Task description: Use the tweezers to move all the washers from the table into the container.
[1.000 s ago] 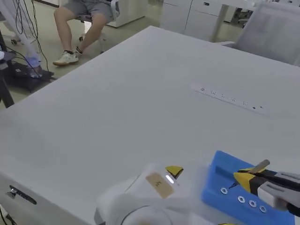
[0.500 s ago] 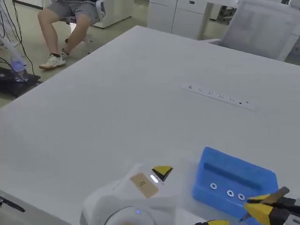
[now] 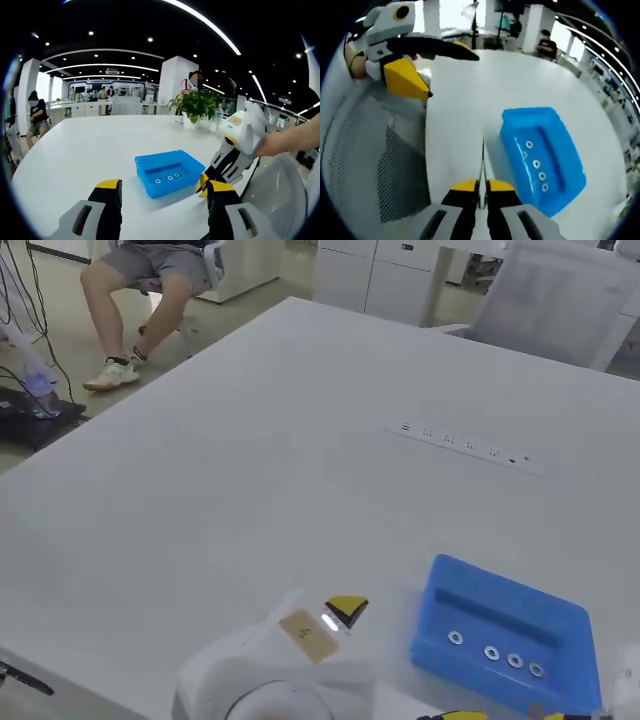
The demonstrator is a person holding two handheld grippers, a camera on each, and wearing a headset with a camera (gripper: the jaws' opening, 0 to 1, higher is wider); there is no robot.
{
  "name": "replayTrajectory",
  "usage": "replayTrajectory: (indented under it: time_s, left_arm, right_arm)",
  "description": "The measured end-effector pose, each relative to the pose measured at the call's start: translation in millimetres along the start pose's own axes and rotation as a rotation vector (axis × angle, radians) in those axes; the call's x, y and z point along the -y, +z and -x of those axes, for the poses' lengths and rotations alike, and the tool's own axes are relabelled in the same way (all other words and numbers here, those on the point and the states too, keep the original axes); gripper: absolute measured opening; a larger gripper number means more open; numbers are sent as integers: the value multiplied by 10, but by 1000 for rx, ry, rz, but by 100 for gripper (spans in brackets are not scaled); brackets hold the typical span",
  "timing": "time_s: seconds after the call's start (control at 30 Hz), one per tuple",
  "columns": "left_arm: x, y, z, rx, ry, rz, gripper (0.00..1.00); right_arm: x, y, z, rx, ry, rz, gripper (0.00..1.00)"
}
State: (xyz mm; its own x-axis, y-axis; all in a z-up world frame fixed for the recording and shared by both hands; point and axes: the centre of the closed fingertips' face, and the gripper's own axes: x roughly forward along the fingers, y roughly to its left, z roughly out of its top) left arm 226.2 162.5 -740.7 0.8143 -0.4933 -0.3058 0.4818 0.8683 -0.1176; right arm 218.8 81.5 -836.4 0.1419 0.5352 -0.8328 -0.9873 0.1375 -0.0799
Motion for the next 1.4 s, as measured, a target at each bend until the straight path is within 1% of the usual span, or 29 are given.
replayTrajectory:
  time_s: [0.03,0.13,0.23,0.27,0.33,0.37,0.43,0.6,0.67,0.73,0.9,1.03,1.07,1.1,1.2,1.27,1.3,1.33,1.37,1.4]
  left_arm:
    - [1,-1,0,-1,0,-1,69]
    - [3,-5,0,-3,-1,-3,69]
    - [1,-9,-1,-4,-1,-2,70]
    - [1,-11,-1,-5,-1,-2,69]
    - [5,-14,-2,-8,-3,-4,69]
    - [6,-15,-3,-8,-3,-5,69]
    - [10,-15,-4,-9,-4,-7,69]
    - [12,-16,-5,-13,-3,-7,69]
    - [11,-19,-5,-14,-3,-7,69]
    - [9,-25,-5,-17,-2,-9,69]
    - [5,-39,-10,-23,-3,-9,70]
    - [5,-37,-11,-23,-3,-9,70]
    - [6,-32,-11,-20,-3,-8,70]
    - [4,-33,-11,-20,-2,-7,70]
    - [7,-18,-7,-13,-4,-4,70]
    - [11,-3,-3,-7,-4,-1,70]
    - [8,18,2,5,-2,1,71]
    - [4,31,5,12,1,3,71]
    - [-3,36,9,15,4,6,72]
    - [-18,47,15,21,12,6,72]
  right_arm:
    - [-46,19,-54,13,19,28,3]
    - [-128,38,-171,51,49,110,3]
    - [-161,28,-235,70,59,168,3]
    - [-173,44,-251,83,62,224,3]
    - [-186,54,-266,97,62,287,3]
    - [-192,38,-270,94,69,277,3]
    - [-180,32,-279,103,81,280,3]
    - [-130,36,-290,121,101,235,4]
    - [-124,38,-295,131,101,244,4]
    - [-135,42,-302,138,116,251,4]
    - [-146,76,-310,161,126,244,4]
    - [-136,65,-309,169,122,228,5]
    - [-142,68,-303,177,124,220,4]
    - [-125,76,-304,192,116,200,4]
    - [-93,83,-283,211,103,174,6]
    - [-40,151,-197,270,66,106,6]
    - [11,208,-95,324,32,45,7]
    - [48,242,-6,359,6,2,10]
    - [129,298,145,425,-48,-56,13]
    - [184,332,273,478,-85,-110,17]
